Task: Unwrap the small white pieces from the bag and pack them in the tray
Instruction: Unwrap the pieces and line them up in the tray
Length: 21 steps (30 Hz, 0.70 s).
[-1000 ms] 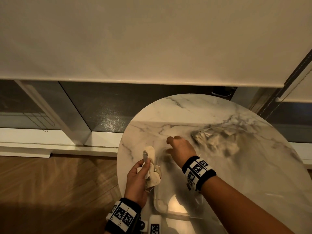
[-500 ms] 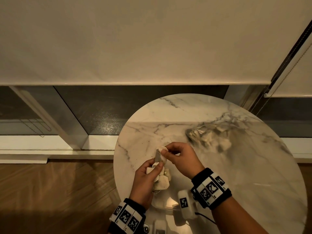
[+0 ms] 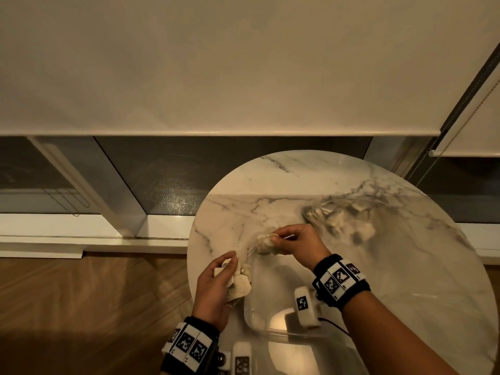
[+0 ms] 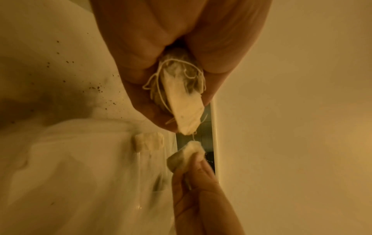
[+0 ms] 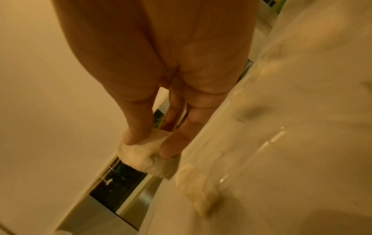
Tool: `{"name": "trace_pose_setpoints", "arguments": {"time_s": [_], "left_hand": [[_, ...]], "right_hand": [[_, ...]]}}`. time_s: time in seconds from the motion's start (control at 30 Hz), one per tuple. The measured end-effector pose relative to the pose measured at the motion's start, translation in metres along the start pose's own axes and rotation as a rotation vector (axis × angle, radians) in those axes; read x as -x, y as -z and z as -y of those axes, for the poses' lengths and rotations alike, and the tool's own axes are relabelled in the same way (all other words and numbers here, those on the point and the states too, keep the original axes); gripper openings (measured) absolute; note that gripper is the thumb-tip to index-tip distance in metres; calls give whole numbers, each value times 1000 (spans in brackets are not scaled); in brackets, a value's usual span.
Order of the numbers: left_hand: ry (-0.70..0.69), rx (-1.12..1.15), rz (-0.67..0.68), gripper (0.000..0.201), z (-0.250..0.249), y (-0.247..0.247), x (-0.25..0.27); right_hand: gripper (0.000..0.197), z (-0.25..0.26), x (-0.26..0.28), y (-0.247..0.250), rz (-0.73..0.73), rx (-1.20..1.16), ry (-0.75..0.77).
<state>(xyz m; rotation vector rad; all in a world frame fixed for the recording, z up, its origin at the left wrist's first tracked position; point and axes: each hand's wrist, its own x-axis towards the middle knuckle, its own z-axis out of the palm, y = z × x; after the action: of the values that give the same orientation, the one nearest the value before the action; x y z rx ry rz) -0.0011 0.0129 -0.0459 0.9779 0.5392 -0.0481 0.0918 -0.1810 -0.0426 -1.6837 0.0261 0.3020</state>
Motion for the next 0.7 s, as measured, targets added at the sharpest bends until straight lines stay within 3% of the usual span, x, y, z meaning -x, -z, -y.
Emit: {"name": "trace_pose_setpoints", "arguments": {"time_s": [0.13, 0.27, 0.4, 0.53, 0.7], "left_hand": [[-34, -12, -4, 24, -5, 5, -1], [-66, -10, -6, 23, -11, 10, -1], [-73, -22, -2, 22, -13, 14, 0], [-62, 3, 6, 21, -17, 9, 2], [-106, 76, 43, 24, -28, 5, 5]], "right_hand": [[14, -23, -21, -6, -9, 189, -116], [18, -33, -33, -9, -38, 185, -228], [17, -27, -30, -11, 85, 504, -161], [37, -28, -26, -13, 156, 760, -81], [2, -31, -24, -6, 37, 739, -30]]}}
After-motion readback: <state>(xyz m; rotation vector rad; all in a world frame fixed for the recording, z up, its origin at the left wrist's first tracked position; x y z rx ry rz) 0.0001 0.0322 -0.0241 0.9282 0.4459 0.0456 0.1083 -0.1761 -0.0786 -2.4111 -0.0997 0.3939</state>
